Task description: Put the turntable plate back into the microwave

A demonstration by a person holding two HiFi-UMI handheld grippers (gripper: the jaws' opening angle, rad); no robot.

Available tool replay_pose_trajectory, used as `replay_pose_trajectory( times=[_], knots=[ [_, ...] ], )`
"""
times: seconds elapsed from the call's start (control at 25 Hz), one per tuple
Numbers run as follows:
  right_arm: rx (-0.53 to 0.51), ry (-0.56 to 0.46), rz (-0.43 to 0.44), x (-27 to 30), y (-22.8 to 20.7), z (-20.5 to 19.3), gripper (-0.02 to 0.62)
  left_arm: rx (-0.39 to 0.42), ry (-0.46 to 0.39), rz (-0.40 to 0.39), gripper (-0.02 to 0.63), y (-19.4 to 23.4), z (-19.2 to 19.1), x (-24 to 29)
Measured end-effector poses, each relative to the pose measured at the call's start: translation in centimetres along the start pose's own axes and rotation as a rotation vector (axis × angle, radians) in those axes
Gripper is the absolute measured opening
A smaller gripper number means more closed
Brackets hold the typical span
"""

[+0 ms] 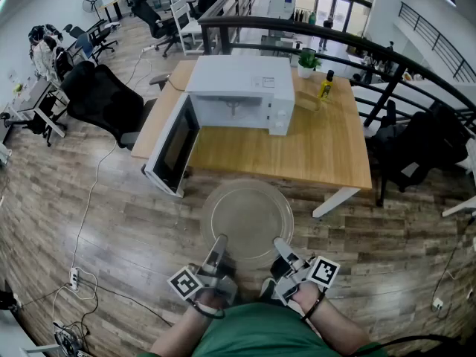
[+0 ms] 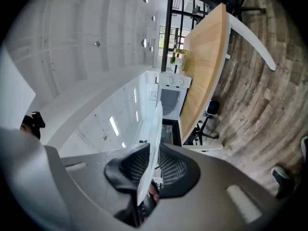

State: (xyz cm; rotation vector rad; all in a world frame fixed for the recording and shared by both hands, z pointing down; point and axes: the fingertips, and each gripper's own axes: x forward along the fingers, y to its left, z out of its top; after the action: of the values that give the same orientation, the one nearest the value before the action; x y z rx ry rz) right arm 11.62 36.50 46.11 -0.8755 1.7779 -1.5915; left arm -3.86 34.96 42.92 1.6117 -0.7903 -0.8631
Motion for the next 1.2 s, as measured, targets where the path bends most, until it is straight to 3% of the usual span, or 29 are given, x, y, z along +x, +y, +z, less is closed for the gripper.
replay_pose_trajectory(
  times=[0.6, 1.2],
  knots=[
    [-0.052, -0.011, 0.050, 1.8, 2.4, -1.1, 0.057, -0.009, -0.007, -0.044, 0.046, -1.2, 2.6, -0.6],
    [-0.071, -0.092, 0.076, 6.8, 5.1, -2.2, 0.049, -0.010, 0.042, -0.114, 0.046, -3.0, 8.5, 0.8]
  ],
)
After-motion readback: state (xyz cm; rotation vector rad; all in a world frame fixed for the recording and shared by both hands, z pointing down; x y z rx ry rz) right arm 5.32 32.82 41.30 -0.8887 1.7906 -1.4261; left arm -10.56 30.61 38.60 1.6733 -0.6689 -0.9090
